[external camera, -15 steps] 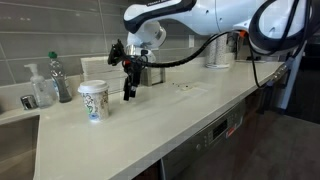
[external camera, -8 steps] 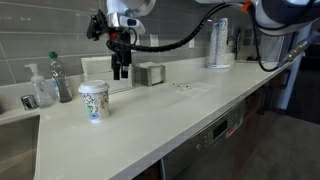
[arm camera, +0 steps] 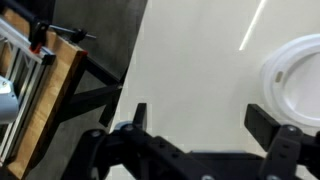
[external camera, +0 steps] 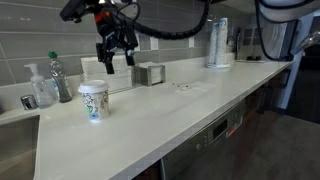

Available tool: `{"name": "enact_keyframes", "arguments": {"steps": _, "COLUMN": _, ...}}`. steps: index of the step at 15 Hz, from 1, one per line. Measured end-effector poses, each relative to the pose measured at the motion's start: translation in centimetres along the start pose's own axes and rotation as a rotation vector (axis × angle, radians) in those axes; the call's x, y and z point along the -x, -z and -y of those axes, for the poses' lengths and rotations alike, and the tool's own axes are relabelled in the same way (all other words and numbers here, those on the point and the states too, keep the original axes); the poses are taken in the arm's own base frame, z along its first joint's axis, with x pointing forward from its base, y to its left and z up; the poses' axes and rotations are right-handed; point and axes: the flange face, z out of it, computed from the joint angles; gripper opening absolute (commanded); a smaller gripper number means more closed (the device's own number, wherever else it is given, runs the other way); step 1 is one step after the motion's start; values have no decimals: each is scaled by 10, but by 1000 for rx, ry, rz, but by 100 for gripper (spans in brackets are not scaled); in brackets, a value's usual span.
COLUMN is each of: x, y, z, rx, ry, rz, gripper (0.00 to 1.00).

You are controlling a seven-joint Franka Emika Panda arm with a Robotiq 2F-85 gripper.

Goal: Place the cup next to the sink

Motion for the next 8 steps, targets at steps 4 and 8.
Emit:
{"name": "enact_keyframes", "arguments": {"steps": 4, "x": 4, "y": 19, "z": -40, "rx": 139, "ry": 148, "rz": -48, "gripper": 100}}
{"name": "enact_keyframes", "arguments": {"steps": 8, "x": 27, "y": 30, "z": -78, "rx": 268, "ry": 268, "rz": -128, "gripper": 100}}
